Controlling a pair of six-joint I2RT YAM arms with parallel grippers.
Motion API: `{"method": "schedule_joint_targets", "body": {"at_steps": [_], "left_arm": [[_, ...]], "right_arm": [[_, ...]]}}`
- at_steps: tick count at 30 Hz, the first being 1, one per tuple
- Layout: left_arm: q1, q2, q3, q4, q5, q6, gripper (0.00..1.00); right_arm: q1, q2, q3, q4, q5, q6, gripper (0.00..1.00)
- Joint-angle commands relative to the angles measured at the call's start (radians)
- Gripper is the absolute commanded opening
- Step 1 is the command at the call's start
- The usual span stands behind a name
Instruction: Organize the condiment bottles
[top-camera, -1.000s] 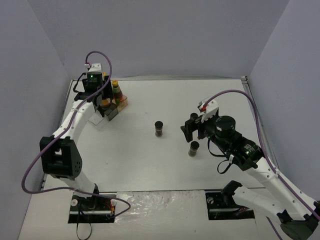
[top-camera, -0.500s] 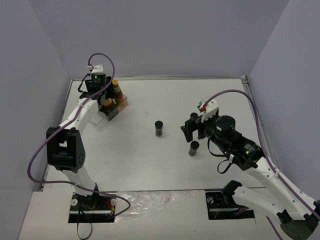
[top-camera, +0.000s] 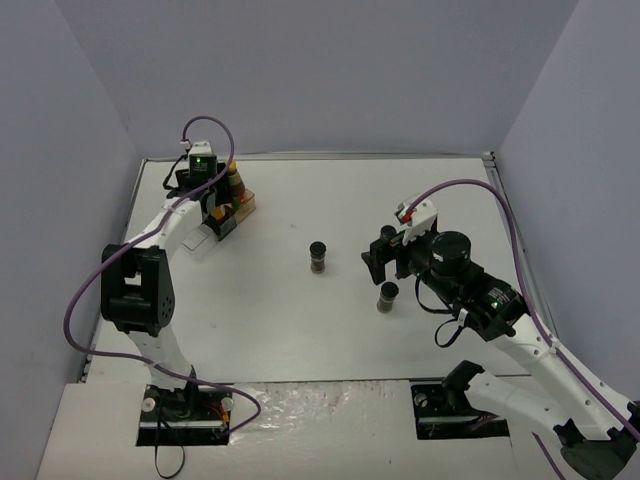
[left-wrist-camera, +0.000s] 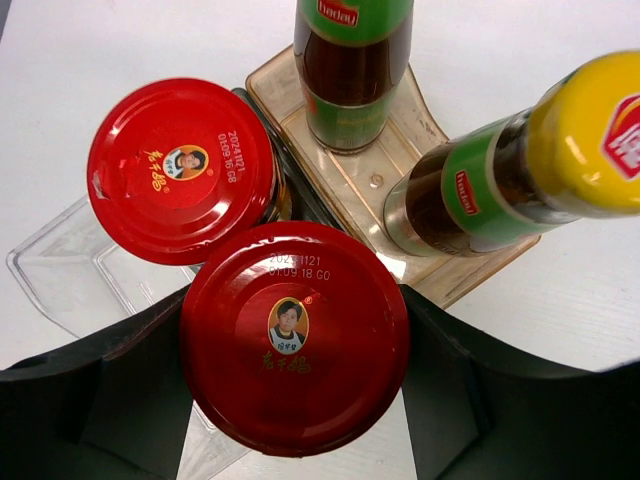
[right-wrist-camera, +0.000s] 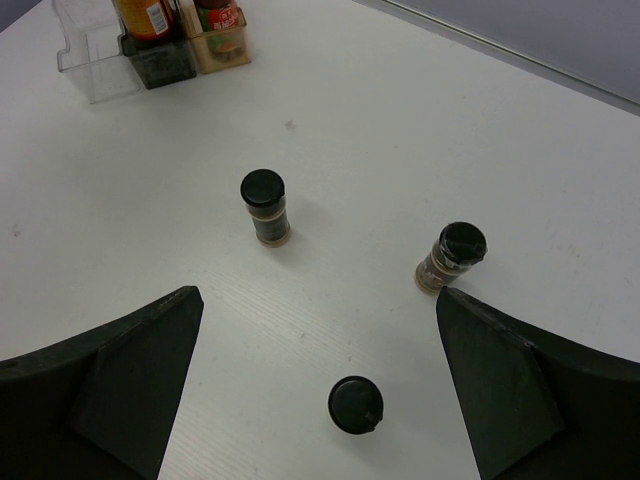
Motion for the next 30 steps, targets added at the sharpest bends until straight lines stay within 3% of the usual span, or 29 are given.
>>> {"method": "schedule_joint_targets", "body": {"at_steps": [1, 10, 17, 20, 25, 30], "left_arm": [[0.003, -0.039, 0.022, 0.147, -0.012, -0.033, 0.17], [-0.007, -0.041, -0.004, 0.144, -0.020, -0.012, 0.65], [-0.026, -0.098, -0.018, 0.102, -0.016, -0.007, 0.92], [-0.036, -0.152, -0.035, 0.071, -0.019, -0.007, 0.97], [-0.099, -0.292, -0.070, -0.008, -0.013, 0.007, 0.97], [-0.245, -0.487, -0.188, 0.012, 0.123, 0.043, 0.97]], "right_arm": [[-0.007, 0.001, -0.003, 0.047, -0.016, 0.010, 1.00], [-0.007, 0.000, -0.013, 0.049, -0.017, 0.022, 1.00], [-0.007, -0.017, -0.019, 0.050, -0.017, 0.033, 1.00], [-0.007, -0.025, -0.016, 0.048, -0.017, 0.035, 1.00], [-0.007, -0.056, -0.010, 0.047, -0.017, 0.038, 1.00], [-0.007, -0.092, -0.018, 0.047, -0.017, 0.039, 1.00]]}}
